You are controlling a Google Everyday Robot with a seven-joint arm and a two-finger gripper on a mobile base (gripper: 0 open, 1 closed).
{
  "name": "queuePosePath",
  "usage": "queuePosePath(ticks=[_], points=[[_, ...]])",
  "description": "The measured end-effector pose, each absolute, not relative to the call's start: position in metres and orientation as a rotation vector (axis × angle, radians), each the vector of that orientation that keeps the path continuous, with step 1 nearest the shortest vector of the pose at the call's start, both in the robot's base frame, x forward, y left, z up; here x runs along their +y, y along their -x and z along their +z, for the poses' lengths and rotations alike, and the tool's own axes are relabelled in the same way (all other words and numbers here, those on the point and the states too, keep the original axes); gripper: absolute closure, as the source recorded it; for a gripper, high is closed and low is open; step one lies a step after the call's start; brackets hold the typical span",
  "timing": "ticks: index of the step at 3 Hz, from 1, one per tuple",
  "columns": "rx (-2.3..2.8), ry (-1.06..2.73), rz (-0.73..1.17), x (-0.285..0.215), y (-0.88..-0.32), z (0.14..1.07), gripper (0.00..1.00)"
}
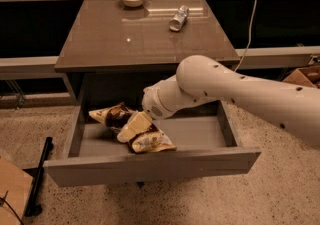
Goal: Pick brown chip bag from top drawer and place on counter
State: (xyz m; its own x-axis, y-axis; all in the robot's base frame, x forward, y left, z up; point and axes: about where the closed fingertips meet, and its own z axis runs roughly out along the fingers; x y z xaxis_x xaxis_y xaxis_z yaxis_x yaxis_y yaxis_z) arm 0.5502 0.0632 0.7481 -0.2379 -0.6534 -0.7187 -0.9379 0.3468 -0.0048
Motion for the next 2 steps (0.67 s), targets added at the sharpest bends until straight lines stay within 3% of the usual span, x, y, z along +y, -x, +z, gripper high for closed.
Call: queuePosePath(ticks=[1,2], points=[[2.007,1.312,0.673,0.080,-0.562,0.714,0.00],[2.040,1.266,0.767,0.099,-0.569,0.683,0.18]])
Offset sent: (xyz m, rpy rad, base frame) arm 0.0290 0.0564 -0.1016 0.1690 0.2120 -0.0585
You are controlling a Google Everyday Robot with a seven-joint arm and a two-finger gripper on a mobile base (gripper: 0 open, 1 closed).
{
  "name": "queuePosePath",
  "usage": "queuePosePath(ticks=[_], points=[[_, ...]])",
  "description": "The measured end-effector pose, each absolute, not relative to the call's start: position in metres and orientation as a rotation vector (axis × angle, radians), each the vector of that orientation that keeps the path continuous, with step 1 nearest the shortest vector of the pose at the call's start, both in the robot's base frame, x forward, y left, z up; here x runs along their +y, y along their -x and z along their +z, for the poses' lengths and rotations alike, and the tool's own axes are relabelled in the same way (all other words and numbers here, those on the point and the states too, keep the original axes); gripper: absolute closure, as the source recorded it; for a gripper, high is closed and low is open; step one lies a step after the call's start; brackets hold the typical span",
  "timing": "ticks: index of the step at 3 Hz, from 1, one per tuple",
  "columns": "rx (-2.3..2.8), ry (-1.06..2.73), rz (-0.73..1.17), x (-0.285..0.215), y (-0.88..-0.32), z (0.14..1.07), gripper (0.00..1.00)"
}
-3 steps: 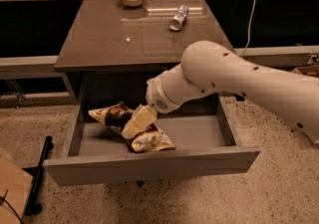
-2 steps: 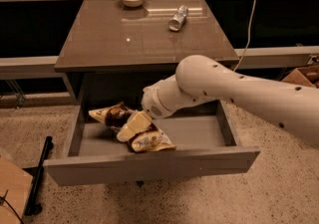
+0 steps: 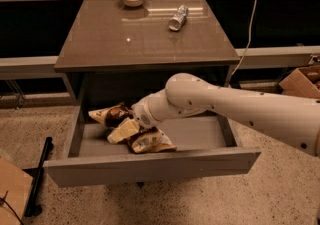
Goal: Pick brown chip bag from top drawer and place on counter
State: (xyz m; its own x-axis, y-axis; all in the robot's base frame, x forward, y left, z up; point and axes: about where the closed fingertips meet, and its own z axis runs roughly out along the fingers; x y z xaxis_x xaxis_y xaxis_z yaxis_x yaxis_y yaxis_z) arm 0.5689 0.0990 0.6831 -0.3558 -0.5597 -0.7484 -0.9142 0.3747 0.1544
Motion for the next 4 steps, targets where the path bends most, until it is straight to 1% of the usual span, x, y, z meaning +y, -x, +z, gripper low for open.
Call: queuePosePath(ticks=[1,3,4], points=[[2.066,1.230,0.811,0.105,-0.569,0.667,0.42],[2.075,1.206,0.760,0.092,-0.568,0.678,0.88],[2.047,1.177,0.728,0.075,-0.564,0.707,1.00]])
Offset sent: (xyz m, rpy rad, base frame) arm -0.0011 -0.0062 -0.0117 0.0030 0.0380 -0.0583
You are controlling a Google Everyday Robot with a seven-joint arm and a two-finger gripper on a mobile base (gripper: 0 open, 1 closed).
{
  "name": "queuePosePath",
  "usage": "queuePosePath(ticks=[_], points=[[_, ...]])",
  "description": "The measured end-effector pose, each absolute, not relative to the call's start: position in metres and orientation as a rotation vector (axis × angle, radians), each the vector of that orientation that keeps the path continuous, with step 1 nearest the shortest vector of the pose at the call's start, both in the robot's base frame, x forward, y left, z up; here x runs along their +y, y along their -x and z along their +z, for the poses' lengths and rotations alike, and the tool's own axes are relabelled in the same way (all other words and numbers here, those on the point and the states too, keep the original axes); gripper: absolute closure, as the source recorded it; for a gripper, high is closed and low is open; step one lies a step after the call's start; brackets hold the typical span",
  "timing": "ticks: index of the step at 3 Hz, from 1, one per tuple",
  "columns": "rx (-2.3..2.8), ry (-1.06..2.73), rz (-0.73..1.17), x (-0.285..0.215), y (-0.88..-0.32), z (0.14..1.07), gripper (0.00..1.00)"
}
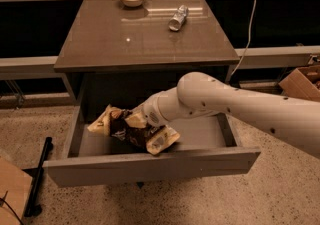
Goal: Pick brown chip bag from top drawer and place on counter
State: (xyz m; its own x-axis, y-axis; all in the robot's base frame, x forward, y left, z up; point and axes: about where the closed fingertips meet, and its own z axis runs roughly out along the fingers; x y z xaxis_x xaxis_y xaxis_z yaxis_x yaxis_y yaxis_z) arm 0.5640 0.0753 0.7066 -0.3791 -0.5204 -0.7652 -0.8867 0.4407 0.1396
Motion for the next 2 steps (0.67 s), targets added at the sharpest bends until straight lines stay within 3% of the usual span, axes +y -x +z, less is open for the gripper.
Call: queuePosePath(ticks=[1,2], points=[[2.001,1.150,0.683,0.043,-0.556,0.753,1.00],[1.943,1.166,0.519,-0.016,-0.563,0.830,1.00]])
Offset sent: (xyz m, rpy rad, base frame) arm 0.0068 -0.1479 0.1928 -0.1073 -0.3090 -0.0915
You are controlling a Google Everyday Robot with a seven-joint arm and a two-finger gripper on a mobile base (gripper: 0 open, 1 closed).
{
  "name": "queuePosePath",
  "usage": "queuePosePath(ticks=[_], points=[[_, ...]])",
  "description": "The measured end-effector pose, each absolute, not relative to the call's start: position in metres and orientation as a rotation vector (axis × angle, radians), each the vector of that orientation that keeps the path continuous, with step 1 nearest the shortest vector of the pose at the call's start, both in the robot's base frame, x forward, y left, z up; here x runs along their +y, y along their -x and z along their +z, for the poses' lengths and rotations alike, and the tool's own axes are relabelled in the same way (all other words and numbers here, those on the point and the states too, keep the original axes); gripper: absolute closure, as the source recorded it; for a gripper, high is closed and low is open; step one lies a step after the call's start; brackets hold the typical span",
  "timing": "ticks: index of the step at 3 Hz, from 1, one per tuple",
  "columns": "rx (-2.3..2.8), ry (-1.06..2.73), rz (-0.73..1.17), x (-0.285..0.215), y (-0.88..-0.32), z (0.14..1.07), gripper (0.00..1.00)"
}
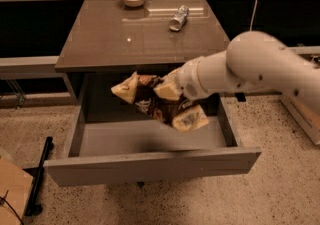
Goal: Pick brown chip bag from top drawer and place on counter
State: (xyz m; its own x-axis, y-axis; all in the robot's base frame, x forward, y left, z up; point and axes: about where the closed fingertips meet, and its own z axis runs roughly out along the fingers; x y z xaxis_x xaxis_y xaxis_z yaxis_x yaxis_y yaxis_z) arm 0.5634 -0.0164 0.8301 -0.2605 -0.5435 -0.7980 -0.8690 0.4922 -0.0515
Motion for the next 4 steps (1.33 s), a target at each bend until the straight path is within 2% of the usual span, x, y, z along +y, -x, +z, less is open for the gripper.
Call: queuePosePath(ticks=[2,3,4], points=[[1.943,1.238,0.274,-0.088,-0.639,0.904,1.00],[1.956,1.315,0.212,-0.096,-0.691,0.907,1.00],[1.929,1.379,0.206,-0.078,-0.742,0.902,1.00]])
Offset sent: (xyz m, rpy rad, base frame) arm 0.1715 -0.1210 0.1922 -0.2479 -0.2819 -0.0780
